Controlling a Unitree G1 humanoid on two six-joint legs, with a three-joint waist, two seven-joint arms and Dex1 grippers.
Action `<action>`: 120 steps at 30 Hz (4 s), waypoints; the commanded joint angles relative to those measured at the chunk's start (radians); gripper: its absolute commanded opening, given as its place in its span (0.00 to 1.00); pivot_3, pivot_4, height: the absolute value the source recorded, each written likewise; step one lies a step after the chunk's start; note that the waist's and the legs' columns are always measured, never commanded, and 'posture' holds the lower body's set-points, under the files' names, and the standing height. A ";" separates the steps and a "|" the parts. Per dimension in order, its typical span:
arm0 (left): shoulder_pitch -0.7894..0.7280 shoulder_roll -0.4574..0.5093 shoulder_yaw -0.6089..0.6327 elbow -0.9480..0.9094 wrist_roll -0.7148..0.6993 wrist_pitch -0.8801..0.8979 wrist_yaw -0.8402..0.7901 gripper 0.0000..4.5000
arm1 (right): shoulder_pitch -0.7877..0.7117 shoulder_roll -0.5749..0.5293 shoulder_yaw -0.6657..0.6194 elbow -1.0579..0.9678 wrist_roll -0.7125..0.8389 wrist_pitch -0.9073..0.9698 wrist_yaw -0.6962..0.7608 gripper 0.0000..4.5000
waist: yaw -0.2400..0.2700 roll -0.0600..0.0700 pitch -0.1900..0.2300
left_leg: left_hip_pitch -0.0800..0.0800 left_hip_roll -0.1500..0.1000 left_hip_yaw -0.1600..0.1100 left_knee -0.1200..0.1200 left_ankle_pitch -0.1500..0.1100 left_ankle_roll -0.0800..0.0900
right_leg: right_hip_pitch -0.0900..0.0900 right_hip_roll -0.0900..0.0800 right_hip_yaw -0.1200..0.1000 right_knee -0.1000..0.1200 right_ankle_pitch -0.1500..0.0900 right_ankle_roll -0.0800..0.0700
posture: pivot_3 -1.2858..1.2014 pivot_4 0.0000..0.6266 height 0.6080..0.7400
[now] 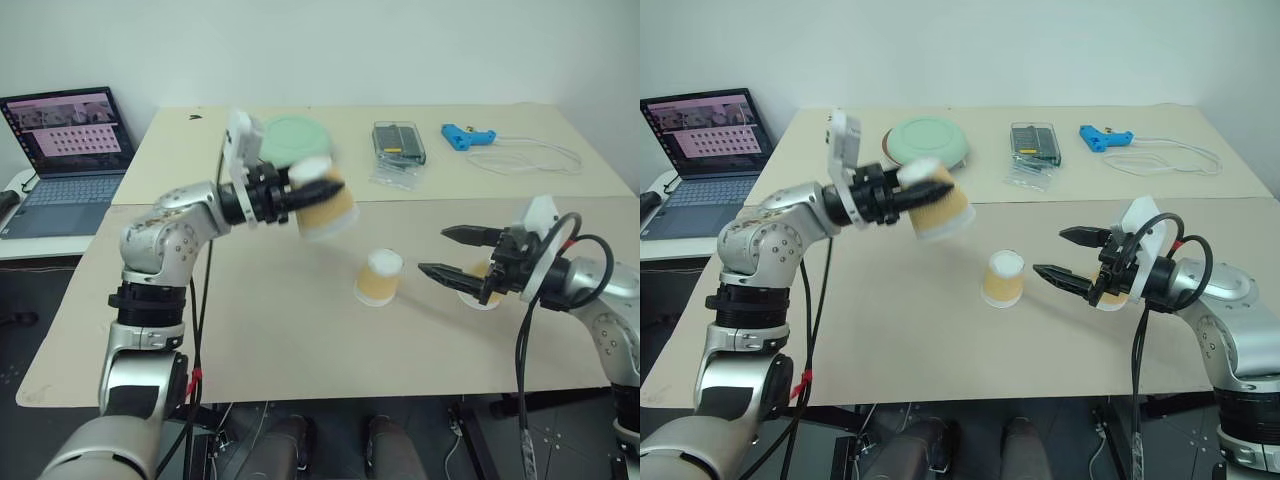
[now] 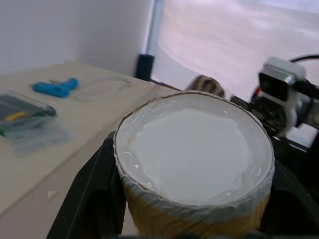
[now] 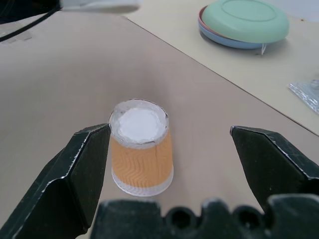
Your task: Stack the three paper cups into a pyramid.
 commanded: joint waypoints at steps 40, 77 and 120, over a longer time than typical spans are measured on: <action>0.007 -0.201 -0.248 0.479 0.449 -0.589 -0.093 0.53 | 0.087 -0.028 -0.160 -0.130 0.067 0.036 -0.053 1.00 | 0.015 0.000 0.000 | 0.000 0.000 0.000 0.000 0.000 0.000 | 0.002 -0.001 0.000 -0.003 0.001 0.000 | 0.52 0.24 0.92; -0.005 0.058 -0.051 -0.072 0.166 -0.122 -0.190 0.98 | 0.119 -0.036 -0.202 -0.096 0.033 0.031 -0.056 1.00 | 0.008 0.000 0.000 | -0.001 0.000 0.000 0.000 0.000 0.000 | -0.001 0.000 0.000 -0.002 0.001 0.000 | 0.52 0.24 0.92; 0.118 0.261 -0.025 -0.226 0.064 -0.018 -0.157 0.98 | 0.167 0.162 -0.167 0.058 -0.222 0.009 -0.402 1.00 | 0.004 0.002 -0.001 | 0.005 0.000 0.003 -0.003 0.000 0.000 | 0.000 0.003 0.008 -0.002 0.001 0.000 | 0.52 0.24 0.92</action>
